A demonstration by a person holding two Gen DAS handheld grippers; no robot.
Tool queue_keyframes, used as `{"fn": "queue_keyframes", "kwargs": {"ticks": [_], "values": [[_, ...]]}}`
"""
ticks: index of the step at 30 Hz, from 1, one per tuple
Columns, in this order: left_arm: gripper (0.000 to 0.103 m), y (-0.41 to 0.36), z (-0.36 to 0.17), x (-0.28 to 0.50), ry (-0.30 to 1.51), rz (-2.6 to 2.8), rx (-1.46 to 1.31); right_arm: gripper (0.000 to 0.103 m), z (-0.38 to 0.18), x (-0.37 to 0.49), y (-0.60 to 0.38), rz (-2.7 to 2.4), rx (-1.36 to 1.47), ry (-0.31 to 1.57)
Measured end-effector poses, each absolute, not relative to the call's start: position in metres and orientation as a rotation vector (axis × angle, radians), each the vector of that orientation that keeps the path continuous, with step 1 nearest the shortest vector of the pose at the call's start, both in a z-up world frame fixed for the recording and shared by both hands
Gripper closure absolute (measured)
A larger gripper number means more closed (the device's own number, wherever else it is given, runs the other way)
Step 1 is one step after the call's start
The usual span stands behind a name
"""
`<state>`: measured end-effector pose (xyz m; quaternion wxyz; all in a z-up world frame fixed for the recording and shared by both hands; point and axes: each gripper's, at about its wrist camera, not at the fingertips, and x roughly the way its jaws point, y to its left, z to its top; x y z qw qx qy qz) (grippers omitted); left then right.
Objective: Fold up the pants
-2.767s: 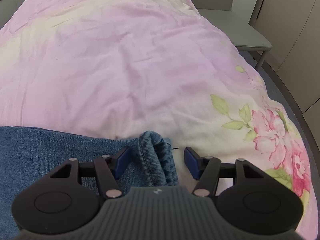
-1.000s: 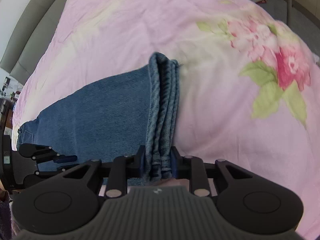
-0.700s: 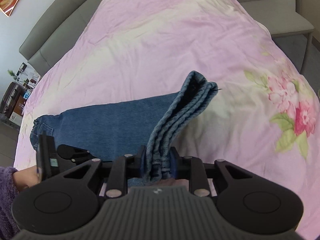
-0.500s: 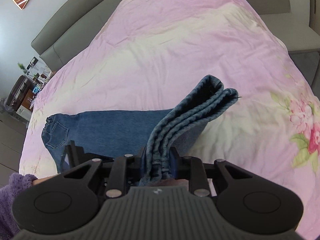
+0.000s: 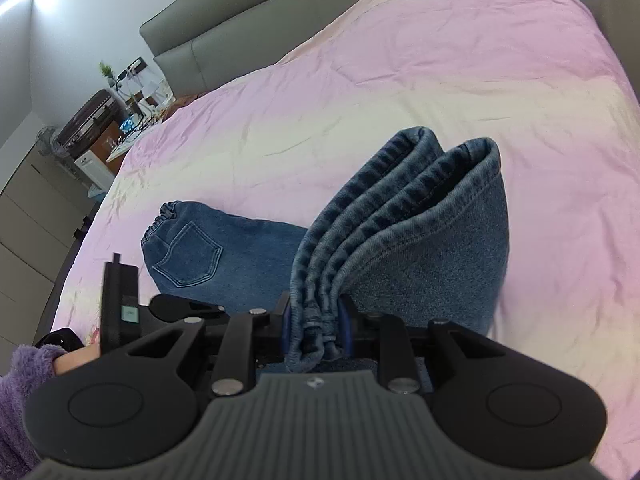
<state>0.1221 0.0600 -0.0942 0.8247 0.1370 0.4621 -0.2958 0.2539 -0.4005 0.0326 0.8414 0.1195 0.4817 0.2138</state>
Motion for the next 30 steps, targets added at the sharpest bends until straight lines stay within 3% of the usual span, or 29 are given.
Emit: {"fn": "queue_keyframes", "kwargs": {"ticks": [7,16,19,21,30], "values": [[0.075,0.152,-0.097,0.122,0.98,-0.524,0.148,0.083,-0.04,0.297,-0.299,0.504,0.233,1.155],[0.075,0.189,-0.114,0.129,1.011,-0.502,0.073,0.08,-0.139,0.308,-0.218,0.52,0.113,1.32],[0.075,0.19,-0.115,0.126,1.01,-0.507,0.081,0.063,-0.139,0.31,-0.214,0.532,0.145,1.332],[0.075,0.191,-0.116,0.123,1.012,-0.502,0.079,0.058,-0.13,0.308,-0.213,0.546,0.152,1.317],[0.073,0.192,-0.117,0.114,1.017,-0.474,0.069,0.061,-0.144,0.298,-0.209,0.451,0.156,1.343]]}}
